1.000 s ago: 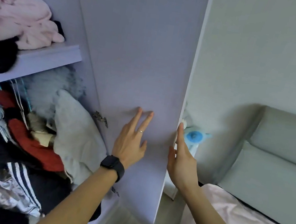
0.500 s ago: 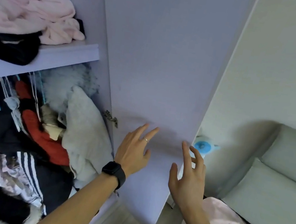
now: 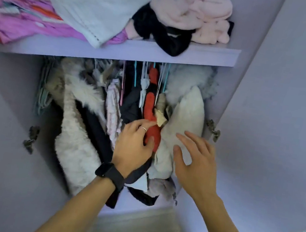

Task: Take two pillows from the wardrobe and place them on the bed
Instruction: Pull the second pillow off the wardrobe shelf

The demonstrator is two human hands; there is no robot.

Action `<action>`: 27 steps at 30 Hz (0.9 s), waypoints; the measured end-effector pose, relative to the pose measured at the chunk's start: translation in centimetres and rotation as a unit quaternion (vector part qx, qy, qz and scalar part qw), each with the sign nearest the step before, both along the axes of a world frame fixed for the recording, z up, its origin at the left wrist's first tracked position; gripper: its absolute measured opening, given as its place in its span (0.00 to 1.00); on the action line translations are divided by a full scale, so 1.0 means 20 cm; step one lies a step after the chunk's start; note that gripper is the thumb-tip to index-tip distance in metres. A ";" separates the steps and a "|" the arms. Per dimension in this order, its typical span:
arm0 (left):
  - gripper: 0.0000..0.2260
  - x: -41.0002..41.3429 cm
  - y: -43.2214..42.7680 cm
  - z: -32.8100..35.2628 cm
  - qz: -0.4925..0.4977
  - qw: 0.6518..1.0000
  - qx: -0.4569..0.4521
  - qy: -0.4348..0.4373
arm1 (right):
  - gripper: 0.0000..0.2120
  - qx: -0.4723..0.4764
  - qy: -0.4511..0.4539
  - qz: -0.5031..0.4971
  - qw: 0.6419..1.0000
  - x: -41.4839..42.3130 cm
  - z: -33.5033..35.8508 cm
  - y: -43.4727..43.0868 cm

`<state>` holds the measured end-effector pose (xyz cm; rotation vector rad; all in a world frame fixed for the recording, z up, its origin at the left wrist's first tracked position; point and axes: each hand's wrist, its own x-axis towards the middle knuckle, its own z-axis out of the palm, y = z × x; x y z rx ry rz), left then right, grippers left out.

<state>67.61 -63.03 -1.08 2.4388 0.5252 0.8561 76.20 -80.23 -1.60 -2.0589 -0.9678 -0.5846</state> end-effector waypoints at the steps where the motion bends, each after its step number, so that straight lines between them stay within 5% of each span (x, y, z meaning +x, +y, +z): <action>1: 0.19 -0.02 0.06 0.07 0.018 1.000 0.010 -0.012 | 0.13 0.013 -0.017 0.016 1.000 0.03 0.06 0.08; 15: 0.18 0.09 0.76 1.28 0.202 0.965 0.126 -0.112 | 0.17 0.064 -0.087 0.120 0.987 0.63 1.19 0.87; 27: 0.21 0.45 1.07 1.75 0.302 0.935 0.126 -0.134 | 0.19 0.060 -0.150 0.177 0.971 1.14 1.96 1.47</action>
